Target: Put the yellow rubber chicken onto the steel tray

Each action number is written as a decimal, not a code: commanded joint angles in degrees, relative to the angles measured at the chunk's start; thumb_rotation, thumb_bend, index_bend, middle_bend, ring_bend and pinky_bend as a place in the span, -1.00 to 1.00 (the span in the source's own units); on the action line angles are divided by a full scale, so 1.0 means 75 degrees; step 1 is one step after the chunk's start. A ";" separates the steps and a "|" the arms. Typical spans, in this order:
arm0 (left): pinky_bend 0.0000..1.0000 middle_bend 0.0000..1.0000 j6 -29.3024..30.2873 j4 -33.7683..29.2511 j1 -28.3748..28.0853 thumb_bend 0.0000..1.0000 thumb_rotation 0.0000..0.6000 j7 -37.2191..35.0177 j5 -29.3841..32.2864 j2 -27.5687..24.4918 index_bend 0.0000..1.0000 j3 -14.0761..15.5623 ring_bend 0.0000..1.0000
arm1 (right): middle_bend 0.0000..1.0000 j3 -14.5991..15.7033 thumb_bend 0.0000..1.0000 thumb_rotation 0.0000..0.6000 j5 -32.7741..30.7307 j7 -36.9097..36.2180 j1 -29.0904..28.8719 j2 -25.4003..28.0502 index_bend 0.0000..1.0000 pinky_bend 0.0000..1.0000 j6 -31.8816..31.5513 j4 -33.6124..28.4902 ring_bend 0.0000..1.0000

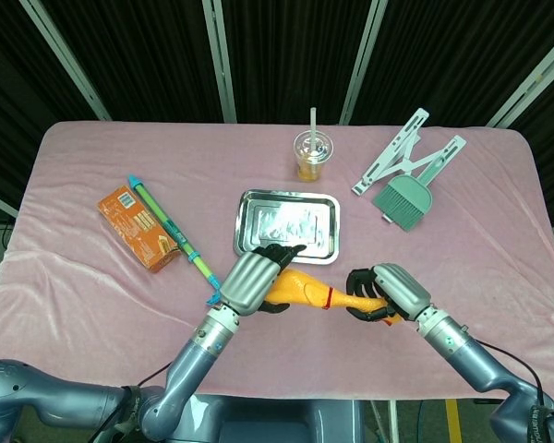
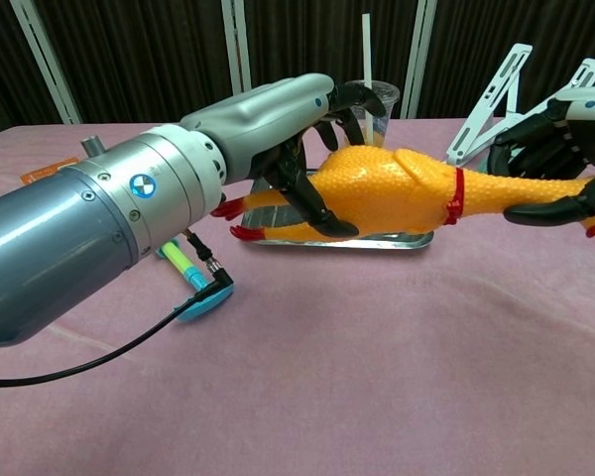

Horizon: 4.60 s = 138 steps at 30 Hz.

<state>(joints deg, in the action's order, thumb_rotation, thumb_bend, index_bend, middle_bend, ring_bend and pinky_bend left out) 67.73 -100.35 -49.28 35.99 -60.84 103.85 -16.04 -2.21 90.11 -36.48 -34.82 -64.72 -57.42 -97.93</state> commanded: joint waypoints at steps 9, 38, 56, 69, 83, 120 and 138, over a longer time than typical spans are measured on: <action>-0.12 -0.27 -0.0166 0.0077 -0.0105 -0.43 1.00 -0.0144 0.0148 0.0100 -0.41 -0.0038 -0.34 | 0.45 0.0030 -0.15 1.00 0.0027 0.0022 -0.0020 0.0002 0.87 0.72 0.0021 0.0008 0.49; 0.15 0.09 -0.0042 0.0056 0.0042 -0.90 0.99 -0.0840 -0.0299 0.0006 -0.23 0.0036 -0.09 | 0.45 0.0084 -0.13 1.00 -0.0059 0.0054 -0.0014 0.0014 0.87 0.72 0.0077 0.0040 0.49; -0.43 -0.83 0.0077 -0.0492 0.0331 -1.00 0.51 -0.0991 -0.0517 -0.0678 -1.00 0.0214 -0.82 | 0.45 0.0167 -0.12 1.00 0.0018 -0.0198 0.0170 0.0164 0.87 0.72 -0.0159 0.0167 0.49; -0.43 -0.75 0.1322 -0.1548 0.1663 -1.00 0.53 -0.1718 -0.2123 -0.2485 -0.90 0.1258 -0.80 | 0.45 -0.0220 -0.11 1.00 -0.0616 -0.0880 -0.0158 -0.0263 0.87 0.72 0.0417 0.1269 0.49; -0.43 -0.71 0.2148 -0.2063 0.2963 -1.00 0.54 -0.2371 -0.2775 -0.4302 -0.81 0.2090 -0.80 | 0.45 -0.0946 -0.11 1.00 -0.1272 -0.1355 -0.1393 -0.1644 0.87 0.72 0.1964 0.2889 0.49; -0.43 -0.74 0.1543 -0.1750 0.3474 -1.00 0.55 -0.2701 -0.1960 -0.4513 -0.85 0.1560 -0.80 | -0.26 -0.1526 -0.93 1.00 -0.2260 -0.0543 -0.2695 -0.3704 -0.26 -0.06 0.3798 0.6083 -0.40; -0.44 -0.74 0.1800 -0.1609 0.3853 -1.00 0.89 -0.2664 -0.1641 -0.5166 -0.85 0.1256 -0.80 | -0.33 -0.1570 -0.75 1.00 -0.2134 0.0173 -0.1604 -0.2626 -0.21 -0.14 0.1982 0.4962 -0.42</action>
<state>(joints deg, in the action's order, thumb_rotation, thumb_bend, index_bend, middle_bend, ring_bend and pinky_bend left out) 81.06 -112.78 -20.75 15.78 -73.46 65.53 -6.66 -14.07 73.83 -37.57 -50.39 -87.33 -37.38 -57.69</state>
